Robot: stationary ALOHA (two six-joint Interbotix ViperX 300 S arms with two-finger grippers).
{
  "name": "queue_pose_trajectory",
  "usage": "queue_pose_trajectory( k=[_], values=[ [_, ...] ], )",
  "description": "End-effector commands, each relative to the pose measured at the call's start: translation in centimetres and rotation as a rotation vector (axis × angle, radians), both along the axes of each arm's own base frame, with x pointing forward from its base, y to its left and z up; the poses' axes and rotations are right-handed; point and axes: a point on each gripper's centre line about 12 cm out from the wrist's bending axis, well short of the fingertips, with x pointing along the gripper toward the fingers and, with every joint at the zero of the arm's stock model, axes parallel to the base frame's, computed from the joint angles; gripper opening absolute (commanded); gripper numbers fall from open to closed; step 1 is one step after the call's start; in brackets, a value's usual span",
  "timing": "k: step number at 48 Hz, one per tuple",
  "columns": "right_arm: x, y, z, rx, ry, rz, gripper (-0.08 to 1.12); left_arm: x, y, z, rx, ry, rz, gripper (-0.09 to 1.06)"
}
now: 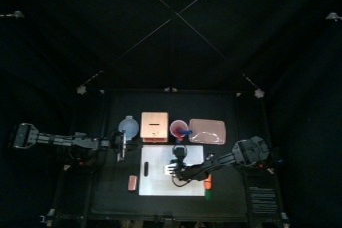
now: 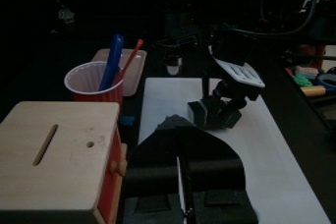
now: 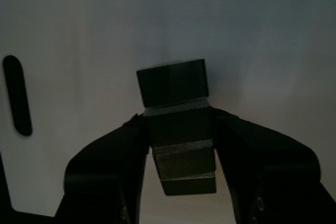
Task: Place sushi on board then cut the sushi with the knife then place the pieces on the plate
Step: Pick knife at handle with right hand
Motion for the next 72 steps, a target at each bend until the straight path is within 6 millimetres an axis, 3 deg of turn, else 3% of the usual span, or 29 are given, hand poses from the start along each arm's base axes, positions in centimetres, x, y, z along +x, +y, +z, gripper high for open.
queue_pose_trajectory(
  k=[1,23,37,49,60,72],
  values=[
    [0.5,-0.3,1.9,0.005,-0.047,-0.003,0.84,0.2,0.0,0.5,0.005,-0.015,0.000,-0.03],
    [-0.7,-0.3,3.9,-0.062,-0.043,0.023,0.83,0.1,0.0,0.3,0.004,-0.009,0.000,-0.03],
    [-3.1,0.8,6.3,-0.125,-0.113,0.138,0.83,0.1,0.0,0.2,0.000,-0.008,0.002,-0.03],
    [-6.6,0.9,7.4,-0.150,-0.134,0.204,0.83,0.1,0.0,0.3,0.000,-0.009,0.002,-0.03],
    [-10.4,-1.3,8.0,-0.211,-0.156,0.340,0.83,0.3,0.3,0.7,0.000,-0.022,0.012,-0.03],
    [-12.8,-5.5,9.6,-0.280,-0.197,0.457,0.83,0.3,0.4,0.7,-0.001,-0.025,0.016,-0.03]
  ],
)
